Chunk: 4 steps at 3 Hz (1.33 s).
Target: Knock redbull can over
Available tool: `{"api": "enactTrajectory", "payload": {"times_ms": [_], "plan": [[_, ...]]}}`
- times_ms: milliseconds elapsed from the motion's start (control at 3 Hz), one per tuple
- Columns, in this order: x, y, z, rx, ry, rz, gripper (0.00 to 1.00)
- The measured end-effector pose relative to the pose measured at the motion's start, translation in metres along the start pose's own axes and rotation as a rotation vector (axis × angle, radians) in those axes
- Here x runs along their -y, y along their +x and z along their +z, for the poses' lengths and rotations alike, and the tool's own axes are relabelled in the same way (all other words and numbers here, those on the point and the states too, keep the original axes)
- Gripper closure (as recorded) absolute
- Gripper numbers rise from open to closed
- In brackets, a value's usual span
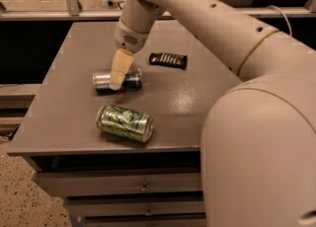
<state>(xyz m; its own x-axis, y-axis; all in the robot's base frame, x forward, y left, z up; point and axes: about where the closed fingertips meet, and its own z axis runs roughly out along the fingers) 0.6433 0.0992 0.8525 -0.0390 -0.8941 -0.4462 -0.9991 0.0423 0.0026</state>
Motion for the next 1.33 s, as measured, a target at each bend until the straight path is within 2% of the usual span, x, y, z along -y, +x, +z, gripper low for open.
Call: {"api": "enactTrajectory", "payload": {"times_ms": [333, 667, 1000, 1333], "plan": [[0.006, 0.015, -0.040, 0.119, 0.103, 0.016, 0.00], [0.021, 0.041, -0.084, 0.273, 0.214, 0.035, 0.00], [0.029, 0.086, -0.140, 0.501, 0.348, 0.047, 0.00], [0.027, 0.122, -0.176, 0.605, 0.429, 0.055, 0.00]]}}
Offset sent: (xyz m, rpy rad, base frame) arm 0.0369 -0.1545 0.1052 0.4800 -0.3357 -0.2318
